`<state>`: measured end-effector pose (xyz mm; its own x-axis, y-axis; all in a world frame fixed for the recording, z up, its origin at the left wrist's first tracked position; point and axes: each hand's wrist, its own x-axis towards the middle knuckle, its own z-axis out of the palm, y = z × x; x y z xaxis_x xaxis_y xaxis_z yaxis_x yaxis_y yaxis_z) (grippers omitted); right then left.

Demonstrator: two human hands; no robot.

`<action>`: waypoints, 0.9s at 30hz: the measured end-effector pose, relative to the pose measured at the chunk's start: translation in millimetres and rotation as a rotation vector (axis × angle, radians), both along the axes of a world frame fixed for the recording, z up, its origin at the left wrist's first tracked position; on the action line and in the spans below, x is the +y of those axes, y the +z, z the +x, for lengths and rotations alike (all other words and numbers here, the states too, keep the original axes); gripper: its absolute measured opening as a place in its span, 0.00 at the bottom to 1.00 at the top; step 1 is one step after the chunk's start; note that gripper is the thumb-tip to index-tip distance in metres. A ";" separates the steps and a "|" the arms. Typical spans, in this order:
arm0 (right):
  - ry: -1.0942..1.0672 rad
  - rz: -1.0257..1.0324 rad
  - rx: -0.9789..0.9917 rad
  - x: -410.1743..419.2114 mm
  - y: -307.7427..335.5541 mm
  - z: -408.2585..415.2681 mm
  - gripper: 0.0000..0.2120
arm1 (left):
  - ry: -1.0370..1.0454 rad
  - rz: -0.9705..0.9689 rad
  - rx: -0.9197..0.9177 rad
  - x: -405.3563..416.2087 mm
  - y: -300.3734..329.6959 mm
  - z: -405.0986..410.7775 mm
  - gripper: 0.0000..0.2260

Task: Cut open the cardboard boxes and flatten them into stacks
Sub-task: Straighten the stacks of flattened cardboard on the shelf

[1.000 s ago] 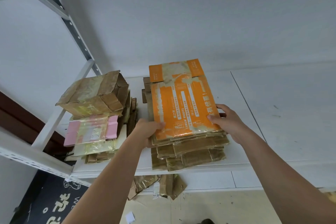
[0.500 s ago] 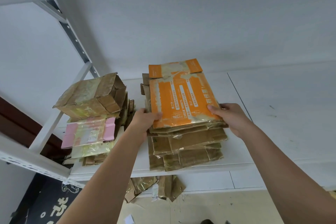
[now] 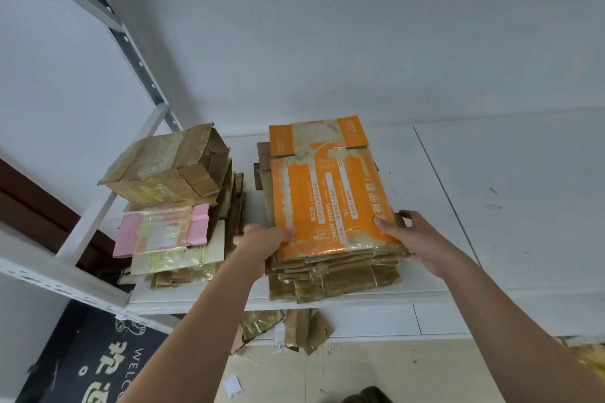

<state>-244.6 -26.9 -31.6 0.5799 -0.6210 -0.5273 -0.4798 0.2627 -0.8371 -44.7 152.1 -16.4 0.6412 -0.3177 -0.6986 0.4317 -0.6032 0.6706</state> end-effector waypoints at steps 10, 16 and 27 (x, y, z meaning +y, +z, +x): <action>-0.025 -0.043 0.001 -2.4 19.5 10.6 0.30 | 0.025 -0.117 0.146 8.7 14.9 0.3 0.18; -0.090 -0.129 -0.065 -8.0 25.4 12.3 0.30 | 0.038 -0.176 0.034 1.3 24.0 4.2 0.18; -0.306 -0.189 -0.284 -18.8 42.9 24.7 0.28 | -0.041 -0.309 -0.176 -29.3 61.9 35.2 0.17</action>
